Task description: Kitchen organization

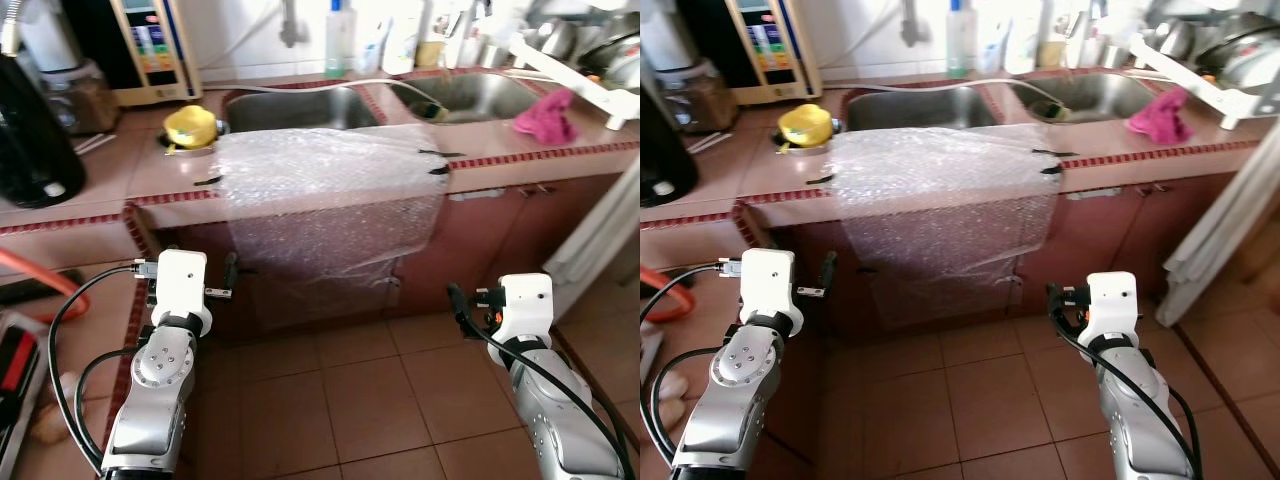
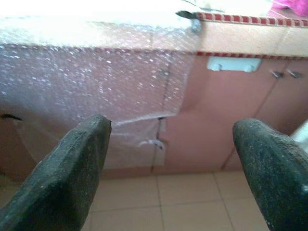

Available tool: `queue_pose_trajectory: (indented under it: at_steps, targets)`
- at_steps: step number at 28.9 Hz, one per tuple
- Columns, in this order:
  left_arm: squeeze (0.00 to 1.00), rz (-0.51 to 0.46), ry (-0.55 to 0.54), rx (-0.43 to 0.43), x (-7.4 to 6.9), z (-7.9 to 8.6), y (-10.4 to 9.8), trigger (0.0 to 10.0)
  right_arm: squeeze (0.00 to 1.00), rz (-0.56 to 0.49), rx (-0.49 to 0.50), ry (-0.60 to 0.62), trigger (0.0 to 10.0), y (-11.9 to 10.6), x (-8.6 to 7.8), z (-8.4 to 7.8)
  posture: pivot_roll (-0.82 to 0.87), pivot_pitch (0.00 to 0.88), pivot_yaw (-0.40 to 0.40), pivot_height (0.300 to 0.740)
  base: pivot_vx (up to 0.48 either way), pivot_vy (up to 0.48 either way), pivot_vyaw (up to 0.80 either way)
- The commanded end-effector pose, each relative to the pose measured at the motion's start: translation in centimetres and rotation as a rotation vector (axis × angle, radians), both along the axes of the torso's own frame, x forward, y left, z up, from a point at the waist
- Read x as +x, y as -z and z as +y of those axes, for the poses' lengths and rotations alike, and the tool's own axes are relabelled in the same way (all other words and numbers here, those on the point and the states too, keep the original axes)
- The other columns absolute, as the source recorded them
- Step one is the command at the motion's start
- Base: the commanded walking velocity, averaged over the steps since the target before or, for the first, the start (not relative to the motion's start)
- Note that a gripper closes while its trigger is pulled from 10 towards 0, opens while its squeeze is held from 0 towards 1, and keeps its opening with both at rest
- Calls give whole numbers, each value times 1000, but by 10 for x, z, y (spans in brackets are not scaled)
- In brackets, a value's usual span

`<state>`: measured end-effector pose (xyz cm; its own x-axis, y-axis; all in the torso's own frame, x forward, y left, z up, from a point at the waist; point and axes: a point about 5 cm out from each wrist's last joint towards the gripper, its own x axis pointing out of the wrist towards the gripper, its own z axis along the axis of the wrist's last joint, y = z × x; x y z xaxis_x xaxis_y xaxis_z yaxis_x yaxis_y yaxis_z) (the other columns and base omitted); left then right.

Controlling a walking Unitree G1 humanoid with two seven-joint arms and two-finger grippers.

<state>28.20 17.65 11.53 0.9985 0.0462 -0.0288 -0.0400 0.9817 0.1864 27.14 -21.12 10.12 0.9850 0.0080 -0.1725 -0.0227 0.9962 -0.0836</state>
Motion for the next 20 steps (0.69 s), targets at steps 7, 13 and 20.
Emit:
queue_pose_trajectory:
  at_steps: [7,13,20]
  targets:
    - [0,4,-22,156,-8,18,1,10000,0,-10,14,-67,10000,-8,5,5,31,0,-1,740,0,0,0]
    - [0,-4,50,195,-13,16,1,10000,0,-19,-16,-84,10000,-12,13,9,45,0,-28,740,0,0,533]
    - [0,-42,-59,154,-18,9,1,10000,0,-8,-73,-175,10000,-12,6,19,43,0,-7,740,0,0,0]
